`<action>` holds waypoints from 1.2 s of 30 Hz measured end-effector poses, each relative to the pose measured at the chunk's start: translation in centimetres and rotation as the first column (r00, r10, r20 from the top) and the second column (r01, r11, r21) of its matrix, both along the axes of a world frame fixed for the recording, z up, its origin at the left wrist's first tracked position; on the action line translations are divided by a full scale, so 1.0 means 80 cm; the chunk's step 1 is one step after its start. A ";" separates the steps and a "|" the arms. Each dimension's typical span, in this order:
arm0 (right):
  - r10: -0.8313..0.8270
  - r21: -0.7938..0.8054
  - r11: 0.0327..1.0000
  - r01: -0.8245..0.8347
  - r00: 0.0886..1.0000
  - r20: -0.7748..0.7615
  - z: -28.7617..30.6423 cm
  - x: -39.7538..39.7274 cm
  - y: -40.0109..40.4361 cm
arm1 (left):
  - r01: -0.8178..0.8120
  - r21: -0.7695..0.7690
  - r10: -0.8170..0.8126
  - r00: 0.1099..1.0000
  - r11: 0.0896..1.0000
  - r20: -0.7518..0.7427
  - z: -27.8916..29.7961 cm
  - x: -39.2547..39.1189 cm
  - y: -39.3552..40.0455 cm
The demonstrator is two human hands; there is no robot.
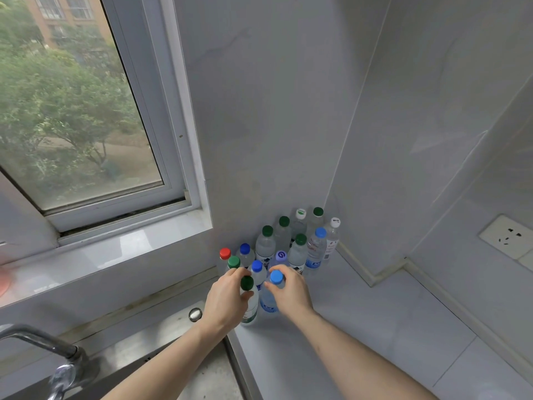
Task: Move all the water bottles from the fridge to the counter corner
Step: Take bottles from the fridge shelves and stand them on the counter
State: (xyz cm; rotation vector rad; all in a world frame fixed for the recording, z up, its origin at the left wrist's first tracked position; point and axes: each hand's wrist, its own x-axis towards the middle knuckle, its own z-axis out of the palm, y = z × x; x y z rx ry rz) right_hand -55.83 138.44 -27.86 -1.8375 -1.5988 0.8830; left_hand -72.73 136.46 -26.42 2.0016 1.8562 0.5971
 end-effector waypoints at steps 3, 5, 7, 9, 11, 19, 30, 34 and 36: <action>-0.006 -0.017 1.000 0.005 1.000 -0.019 0.003 -0.003 0.001 | 0.005 0.010 -0.005 1.000 1.000 0.000 0.006 0.000 0.000; -0.004 -0.045 0.999 0.002 0.999 -0.033 0.005 0.000 -0.001 | 0.008 0.014 -0.008 1.000 1.000 -0.005 0.012 -0.002 -0.001; 0.009 -0.076 0.997 -0.012 0.999 -0.038 0.007 0.005 -0.004 | 0.010 0.010 -0.010 1.000 1.000 -0.006 0.015 -0.005 -0.003; 0.011 -0.095 0.995 -0.015 0.999 -0.040 0.009 0.012 -0.011 | 0.013 0.003 -0.013 1.000 1.000 -0.004 0.019 -0.007 -0.007; 0.012 -0.096 0.995 -0.015 0.999 -0.034 0.014 0.021 -0.022 | 0.021 0.000 -0.021 1.000 1.000 -0.009 0.024 -0.010 -0.014; -0.051 -0.004 0.999 0.051 0.997 -0.055 0.046 0.070 -0.105 | 0.188 0.036 -0.190 0.981 0.981 0.043 0.048 -0.021 -0.055; -0.187 0.042 0.981 0.187 0.982 -0.008 0.130 0.164 -0.251 | 0.441 0.077 -0.448 0.884 0.894 0.136 0.096 0.055 -0.111; -0.278 0.082 0.957 0.277 0.961 0.004 0.152 0.203 -0.315 | 0.553 0.064 -0.555 0.816 0.831 0.163 0.118 0.122 -0.137; -0.317 0.084 0.945 0.315 0.948 0.012 0.160 0.218 -0.346 | 0.604 0.066 -0.606 0.779 0.794 0.159 0.126 0.151 -0.153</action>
